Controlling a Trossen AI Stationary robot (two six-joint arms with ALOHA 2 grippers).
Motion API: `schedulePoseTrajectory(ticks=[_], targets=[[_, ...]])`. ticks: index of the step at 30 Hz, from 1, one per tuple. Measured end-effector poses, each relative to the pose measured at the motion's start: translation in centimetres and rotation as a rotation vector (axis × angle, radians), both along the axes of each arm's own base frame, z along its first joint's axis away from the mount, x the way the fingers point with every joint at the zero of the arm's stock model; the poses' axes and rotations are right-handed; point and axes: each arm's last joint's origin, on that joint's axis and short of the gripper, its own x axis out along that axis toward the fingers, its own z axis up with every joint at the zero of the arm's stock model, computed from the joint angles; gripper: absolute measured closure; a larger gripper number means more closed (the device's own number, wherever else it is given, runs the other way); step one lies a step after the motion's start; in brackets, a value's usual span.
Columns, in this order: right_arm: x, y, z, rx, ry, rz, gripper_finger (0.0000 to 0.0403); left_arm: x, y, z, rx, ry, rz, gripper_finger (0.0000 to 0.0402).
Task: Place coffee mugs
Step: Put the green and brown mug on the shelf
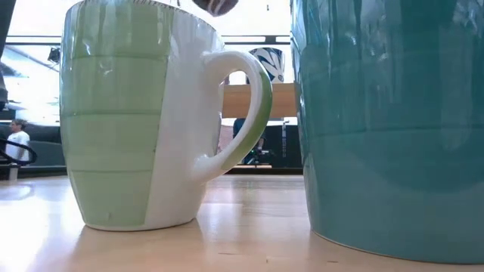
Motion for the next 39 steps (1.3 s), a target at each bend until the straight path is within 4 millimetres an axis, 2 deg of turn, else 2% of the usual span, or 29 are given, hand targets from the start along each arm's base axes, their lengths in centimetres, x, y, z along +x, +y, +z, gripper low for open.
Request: schedulePoseTrajectory(ticks=[6,9,12,19,26,31,39], targets=[[0.7,0.7,-0.3,-0.001,0.025,0.052,0.0317,1.1,-2.6,-2.4,0.08,0.097,-0.158,0.0353],[1.0,1.0,-0.4,-0.002,0.034,0.072,0.0317,1.6,-3.1,-4.2,0.125,0.175,-0.217,0.0353],[1.1,1.2,-0.5,-0.01,0.041,0.08,0.0317,1.8,-3.4,-5.2,0.2,0.214,-0.283,0.0353],[1.2,1.3,-0.5,-0.015,0.042,0.08,0.0317,2.1,-3.7,-5.5,0.347,0.227,-0.371,0.0352],[1.2,1.3,-0.3,-0.018,0.02,0.077,0.0317,2.3,-4.0,-5.7,0.49,0.235,-0.588,0.0352],[1.2,1.3,-0.3,-0.017,0.018,0.078,0.0317,2.5,-4.1,-5.6,0.493,0.209,-0.601,0.0352],[1.2,1.3,-0.2,-0.021,0.007,0.077,0.0317,4.3,-5.0,-7.5,0.501,0.273,-0.646,0.0352]])
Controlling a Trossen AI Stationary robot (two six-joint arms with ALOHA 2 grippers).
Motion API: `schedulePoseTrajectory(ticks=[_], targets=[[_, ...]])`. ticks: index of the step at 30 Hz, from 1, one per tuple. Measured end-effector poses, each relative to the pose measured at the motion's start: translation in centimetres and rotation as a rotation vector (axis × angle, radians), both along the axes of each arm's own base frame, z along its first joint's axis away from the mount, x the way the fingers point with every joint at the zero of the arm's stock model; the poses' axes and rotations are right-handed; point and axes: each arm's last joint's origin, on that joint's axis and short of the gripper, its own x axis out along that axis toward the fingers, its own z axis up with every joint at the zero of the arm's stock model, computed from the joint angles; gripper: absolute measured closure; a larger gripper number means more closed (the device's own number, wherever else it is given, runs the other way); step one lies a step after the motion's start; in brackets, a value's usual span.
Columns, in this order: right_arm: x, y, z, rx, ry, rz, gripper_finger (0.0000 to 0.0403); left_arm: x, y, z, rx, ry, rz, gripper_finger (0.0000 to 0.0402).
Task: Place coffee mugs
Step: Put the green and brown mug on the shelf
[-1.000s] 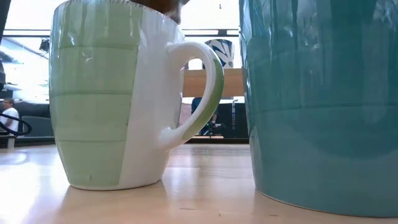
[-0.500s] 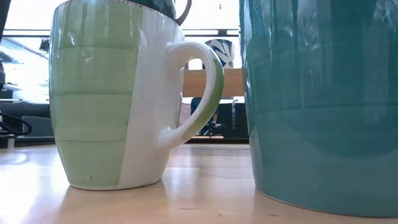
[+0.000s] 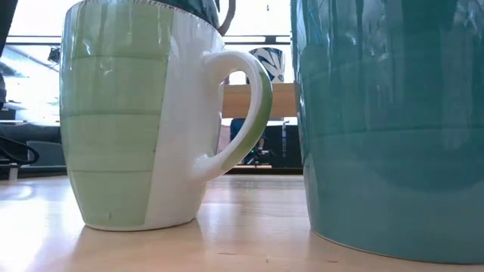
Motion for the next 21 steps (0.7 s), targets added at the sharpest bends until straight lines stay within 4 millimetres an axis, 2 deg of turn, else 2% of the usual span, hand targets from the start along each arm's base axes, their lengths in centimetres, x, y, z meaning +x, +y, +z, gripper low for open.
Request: schedulePoseTrajectory(ticks=[5,21], targets=[[0.0,0.0,0.0,-0.001,-0.003,0.0,0.0317,0.8,0.3,-0.8,0.035,0.024,-0.017,0.0352],[0.0,0.0,0.0,0.0,-0.005,0.0,0.0317,1.5,1.6,-2.0,0.013,0.075,0.098,0.0351]])
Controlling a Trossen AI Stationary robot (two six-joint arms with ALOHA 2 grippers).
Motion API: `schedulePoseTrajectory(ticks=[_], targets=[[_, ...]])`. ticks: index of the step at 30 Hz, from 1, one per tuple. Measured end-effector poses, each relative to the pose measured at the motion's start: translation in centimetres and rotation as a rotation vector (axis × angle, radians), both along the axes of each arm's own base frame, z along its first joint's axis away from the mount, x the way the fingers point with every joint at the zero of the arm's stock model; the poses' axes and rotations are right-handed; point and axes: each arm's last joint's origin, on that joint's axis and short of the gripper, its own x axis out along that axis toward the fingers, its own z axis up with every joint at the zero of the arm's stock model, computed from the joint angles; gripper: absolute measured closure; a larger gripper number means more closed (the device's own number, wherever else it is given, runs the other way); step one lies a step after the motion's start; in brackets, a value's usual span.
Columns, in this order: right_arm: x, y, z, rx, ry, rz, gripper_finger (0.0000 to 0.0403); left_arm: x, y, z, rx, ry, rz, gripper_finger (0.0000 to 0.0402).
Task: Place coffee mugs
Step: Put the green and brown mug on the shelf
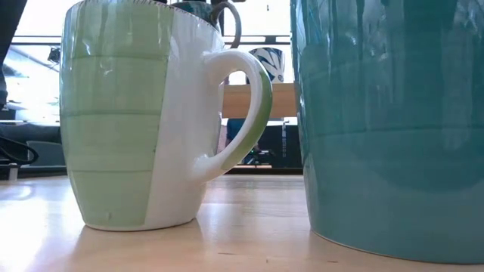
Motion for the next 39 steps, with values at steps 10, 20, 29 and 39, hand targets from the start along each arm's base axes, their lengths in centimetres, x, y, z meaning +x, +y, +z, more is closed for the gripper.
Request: schedulePoseTrajectory(ticks=[10,20,29,39], targets=[[0.0,0.0,0.0,-0.001,-0.001,0.0,0.0317,0.2,0.4,-0.1,-0.024,-0.016,0.068,0.0339],[0.0,0.0,0.0,-0.004,0.0,0.0,0.0317,0.8,0.4,0.0,-0.014,-0.068,0.08,0.0277],[0.0,0.0,0.0,-0.004,0.0,0.0,0.0317,1.2,0.6,0.0,0.022,-0.095,0.101,0.0252],[0.0,0.0,0.0,-0.005,0.0,0.007,0.0317,1.3,0.8,0.1,0.074,-0.109,0.093,0.0244]])
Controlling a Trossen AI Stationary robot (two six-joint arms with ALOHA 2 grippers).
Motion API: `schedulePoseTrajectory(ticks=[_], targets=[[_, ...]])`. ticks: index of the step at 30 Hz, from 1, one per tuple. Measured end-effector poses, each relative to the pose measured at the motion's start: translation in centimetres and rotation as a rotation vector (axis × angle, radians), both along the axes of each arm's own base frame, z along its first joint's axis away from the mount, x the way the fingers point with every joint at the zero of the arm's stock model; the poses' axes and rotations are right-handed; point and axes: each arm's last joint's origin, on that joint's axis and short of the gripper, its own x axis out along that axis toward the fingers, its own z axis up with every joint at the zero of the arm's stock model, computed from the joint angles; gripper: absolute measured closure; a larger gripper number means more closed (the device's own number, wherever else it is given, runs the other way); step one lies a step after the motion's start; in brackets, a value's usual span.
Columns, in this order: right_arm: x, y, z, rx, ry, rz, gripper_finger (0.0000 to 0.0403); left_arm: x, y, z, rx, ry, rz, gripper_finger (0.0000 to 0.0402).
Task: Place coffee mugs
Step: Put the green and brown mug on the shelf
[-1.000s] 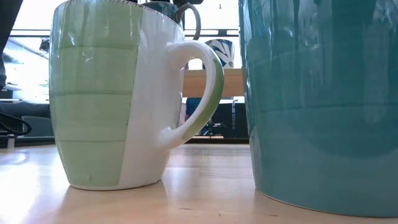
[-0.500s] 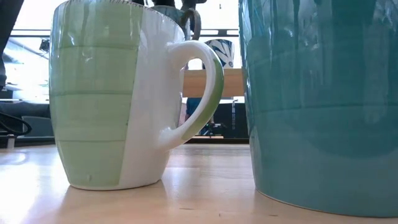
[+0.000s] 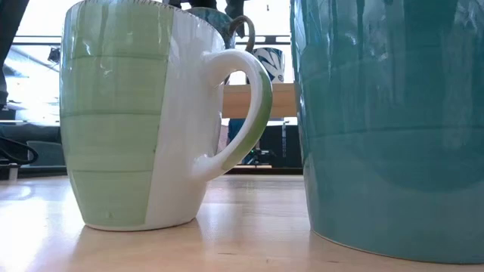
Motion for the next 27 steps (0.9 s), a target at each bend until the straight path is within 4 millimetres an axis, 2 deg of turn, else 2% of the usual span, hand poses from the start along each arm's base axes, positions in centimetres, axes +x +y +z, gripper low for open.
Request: schedulePoseTrajectory(ticks=[7,20,27], targets=[[0.0,0.0,0.0,0.0,0.0,0.0,0.0317,-0.01,-0.1,0.01,0.021,0.011,-0.045,0.025],[0.0,0.0,0.0,0.0,0.0,0.0,0.0317,-0.2,-0.14,0.08,0.031,0.029,-0.107,0.0346],[0.0,0.0,0.0,0.001,0.0,0.0,0.0317,-0.19,-0.16,0.12,0.051,0.035,-0.151,0.0354]])
